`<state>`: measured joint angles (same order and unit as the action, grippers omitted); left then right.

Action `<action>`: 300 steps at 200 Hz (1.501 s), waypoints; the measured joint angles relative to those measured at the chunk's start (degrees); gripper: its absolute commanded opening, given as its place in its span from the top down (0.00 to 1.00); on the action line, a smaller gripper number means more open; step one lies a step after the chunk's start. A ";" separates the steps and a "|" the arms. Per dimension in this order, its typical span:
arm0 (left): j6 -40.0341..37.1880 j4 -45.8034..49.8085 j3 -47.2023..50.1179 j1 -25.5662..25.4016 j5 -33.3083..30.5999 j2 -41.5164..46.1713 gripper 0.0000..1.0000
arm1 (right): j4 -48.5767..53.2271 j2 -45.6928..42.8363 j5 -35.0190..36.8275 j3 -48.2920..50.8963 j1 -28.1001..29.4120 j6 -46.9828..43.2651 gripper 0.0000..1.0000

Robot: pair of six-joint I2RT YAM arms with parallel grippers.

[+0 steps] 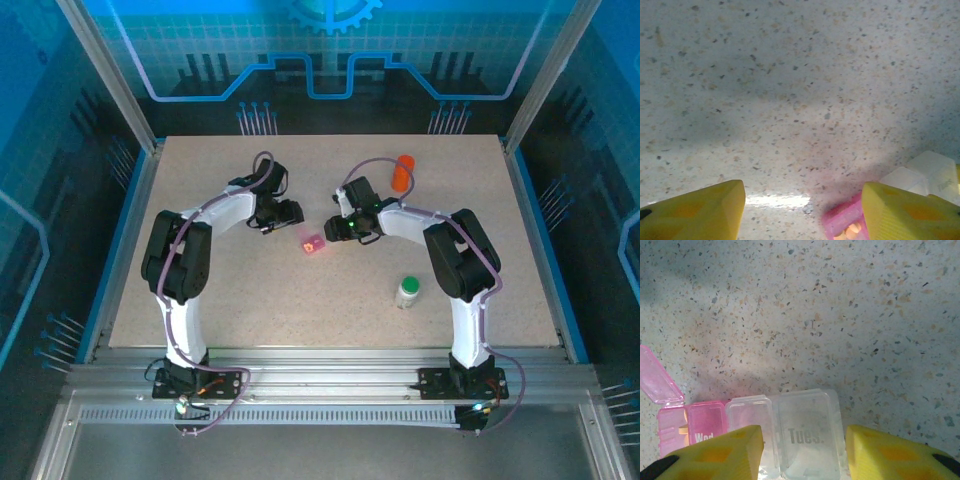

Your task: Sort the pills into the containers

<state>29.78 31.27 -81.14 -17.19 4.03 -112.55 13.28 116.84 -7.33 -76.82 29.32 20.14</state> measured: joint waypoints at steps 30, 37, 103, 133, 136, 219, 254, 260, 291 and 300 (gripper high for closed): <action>-0.26 0.66 -0.02 0.35 -1.79 -0.42 0.36 | -0.31 -0.02 0.00 0.13 0.00 0.02 0.52; -0.31 0.74 -0.02 0.50 -1.95 -0.76 0.36 | -0.44 -0.02 -0.02 0.22 0.00 0.02 0.52; -0.35 0.85 0.00 1.07 0.02 -3.45 0.37 | -0.92 -0.02 -0.13 0.44 0.00 0.02 0.52; -0.31 -0.76 0.92 1.09 3.06 -2.91 0.36 | -0.92 -0.02 -0.15 0.44 0.00 0.02 0.52; -0.31 -0.96 1.16 1.09 3.32 -2.75 0.36 | -0.92 -0.02 -0.15 0.44 0.00 0.02 0.52; -0.15 -2.01 7.63 -1.09 7.89 5.07 0.37 | -0.92 0.00 -0.15 0.44 0.00 0.66 0.52; -0.15 -1.97 9.09 -2.89 8.07 5.38 0.37 | -0.92 0.00 -0.15 0.44 0.00 0.74 0.52; -0.15 -2.03 9.29 -3.08 8.07 5.38 0.37 | -0.92 -0.02 -0.15 0.44 0.00 0.85 0.52; -0.15 -2.25 9.84 -3.96 8.02 5.38 0.37 | -0.92 0.00 -0.15 0.48 0.00 0.87 0.52; -0.13 -2.45 10.14 -4.28 8.04 5.38 0.37 | -0.92 0.00 -0.15 0.48 0.00 0.87 0.52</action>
<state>29.65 28.82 -71.00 -21.47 12.08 -107.18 12.36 116.84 -7.49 -76.34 29.32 21.02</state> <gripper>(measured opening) 0.634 0.483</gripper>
